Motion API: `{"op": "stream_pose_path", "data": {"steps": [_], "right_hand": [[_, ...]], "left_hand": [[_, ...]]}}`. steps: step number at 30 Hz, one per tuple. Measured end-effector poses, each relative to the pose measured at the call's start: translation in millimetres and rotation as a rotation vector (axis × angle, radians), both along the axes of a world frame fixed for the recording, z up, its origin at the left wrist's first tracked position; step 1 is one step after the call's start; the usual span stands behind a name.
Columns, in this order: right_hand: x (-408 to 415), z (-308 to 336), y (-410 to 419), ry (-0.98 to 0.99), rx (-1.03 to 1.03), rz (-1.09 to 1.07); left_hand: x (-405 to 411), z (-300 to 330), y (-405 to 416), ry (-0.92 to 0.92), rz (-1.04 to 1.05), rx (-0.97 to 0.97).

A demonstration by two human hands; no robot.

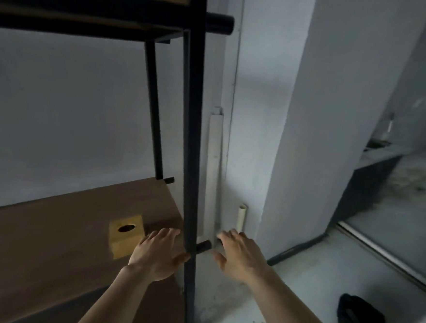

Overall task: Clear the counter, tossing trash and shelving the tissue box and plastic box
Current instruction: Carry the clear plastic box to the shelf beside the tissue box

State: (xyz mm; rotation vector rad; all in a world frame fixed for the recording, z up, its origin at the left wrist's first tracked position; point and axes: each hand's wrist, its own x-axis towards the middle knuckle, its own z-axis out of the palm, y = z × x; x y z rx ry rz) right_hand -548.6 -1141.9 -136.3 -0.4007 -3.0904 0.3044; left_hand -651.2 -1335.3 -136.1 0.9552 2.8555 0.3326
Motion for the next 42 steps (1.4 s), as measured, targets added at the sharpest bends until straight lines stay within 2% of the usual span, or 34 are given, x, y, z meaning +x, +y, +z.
{"op": "stream_pose_path", "data": {"steps": [5, 11, 21, 30, 37, 40, 42], "right_hand": [[87.7, 16.9, 42.2, -0.04, 0.012, -0.274], [212.2, 17.2, 52.9, -0.047, -0.014, -0.587], [442.8, 23.8, 38.3, -0.092, -0.045, -1.097], [595.2, 50.2, 46.7, -0.052, -0.038, -1.327], [679.5, 82.0, 93.1, -0.02, -0.005, -1.366], [698.7, 93.0, 120.1, 0.03, 0.02, -1.365], [705.9, 99.2, 140.6, 0.07, 0.021, -1.358]], "left_hand": [[40.6, 13.2, 64.5, -0.083, -0.264, 0.031], [116.4, 7.5, 127.0, -0.11, -0.542, -0.035], [307.8, 16.7, 210.8, -0.114, -1.012, -0.028], [459.1, 47.0, 270.2, -0.104, -1.194, 0.045], [529.7, 74.6, 317.3, -0.132, -1.186, 0.192], [542.3, 80.9, 342.8, -0.224, -1.128, 0.269], [549.1, 83.2, 363.7, -0.358, -1.068, 0.331]]}}
